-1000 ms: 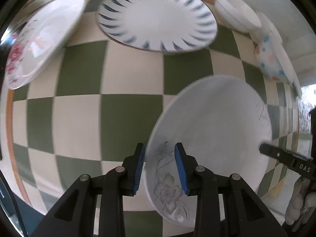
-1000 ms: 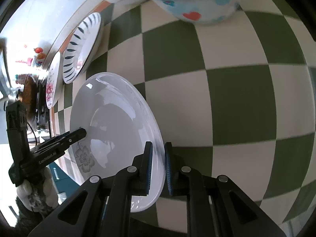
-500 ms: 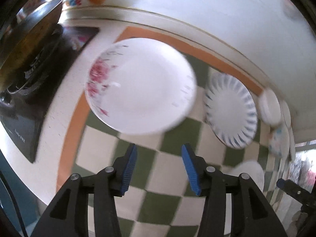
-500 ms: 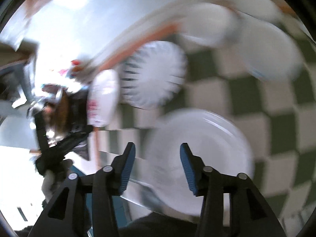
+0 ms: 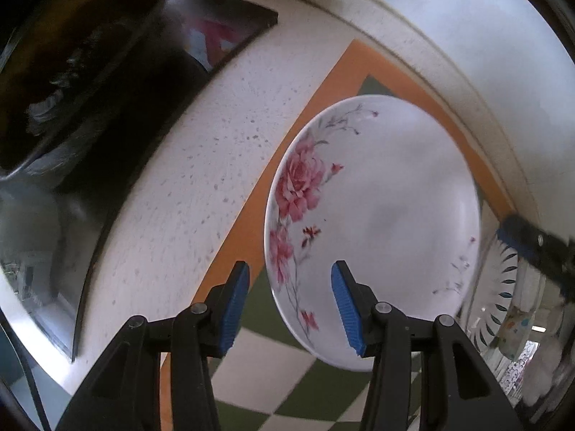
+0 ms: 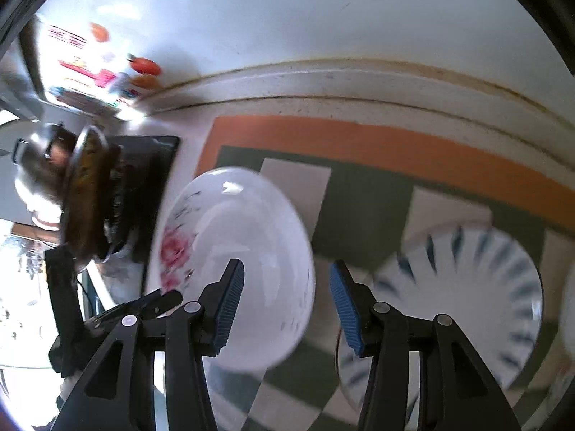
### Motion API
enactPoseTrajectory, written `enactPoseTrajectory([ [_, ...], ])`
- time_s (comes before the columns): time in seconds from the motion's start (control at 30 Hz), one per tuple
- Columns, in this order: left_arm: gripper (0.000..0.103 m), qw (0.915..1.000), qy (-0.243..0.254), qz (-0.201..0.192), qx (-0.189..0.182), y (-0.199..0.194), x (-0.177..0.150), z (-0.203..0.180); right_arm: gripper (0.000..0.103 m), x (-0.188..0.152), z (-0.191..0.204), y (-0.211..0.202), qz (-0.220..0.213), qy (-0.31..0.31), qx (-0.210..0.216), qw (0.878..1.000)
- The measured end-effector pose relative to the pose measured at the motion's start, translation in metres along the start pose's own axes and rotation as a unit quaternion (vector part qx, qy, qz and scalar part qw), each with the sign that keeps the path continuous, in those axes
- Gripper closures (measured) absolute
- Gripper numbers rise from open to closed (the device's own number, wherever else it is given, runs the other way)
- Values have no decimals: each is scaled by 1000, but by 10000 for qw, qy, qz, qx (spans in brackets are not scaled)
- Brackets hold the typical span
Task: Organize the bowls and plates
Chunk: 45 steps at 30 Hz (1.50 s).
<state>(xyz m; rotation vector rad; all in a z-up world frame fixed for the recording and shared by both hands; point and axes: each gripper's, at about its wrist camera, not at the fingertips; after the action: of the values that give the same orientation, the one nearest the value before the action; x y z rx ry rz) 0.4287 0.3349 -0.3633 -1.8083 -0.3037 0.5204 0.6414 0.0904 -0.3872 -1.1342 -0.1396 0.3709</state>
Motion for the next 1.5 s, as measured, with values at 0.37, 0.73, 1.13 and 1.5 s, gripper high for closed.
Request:
enactPoseTrajectory([
  [0.37,81,9998,195,-82,-40,6,9,-4,89,39,-16,43,517,164,144,9984],
  [0.73,81,9993,305,-201,73,-18,-8,-13,91,7,-14,21,376,-57,131,9992],
  [1.13,81,9927,1151,-311,199,-44,-79,-80,92,-100,-51,-39,-198,437,495,9976],
  [1.5,81,9752,2202,133,151,-3,-159,-172,92,-259,-131,-85,-805,1360,299,9870],
])
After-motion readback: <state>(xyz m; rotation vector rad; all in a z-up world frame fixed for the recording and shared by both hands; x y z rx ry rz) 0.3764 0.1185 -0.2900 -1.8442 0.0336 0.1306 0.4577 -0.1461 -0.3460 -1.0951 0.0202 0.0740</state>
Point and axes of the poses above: each gripper's, at about its wrist camera, not at the fingertips, and y roughly the way its jaws point, z to its left, x to its top, and after that the axes turned 14 degrees about z, right-handed
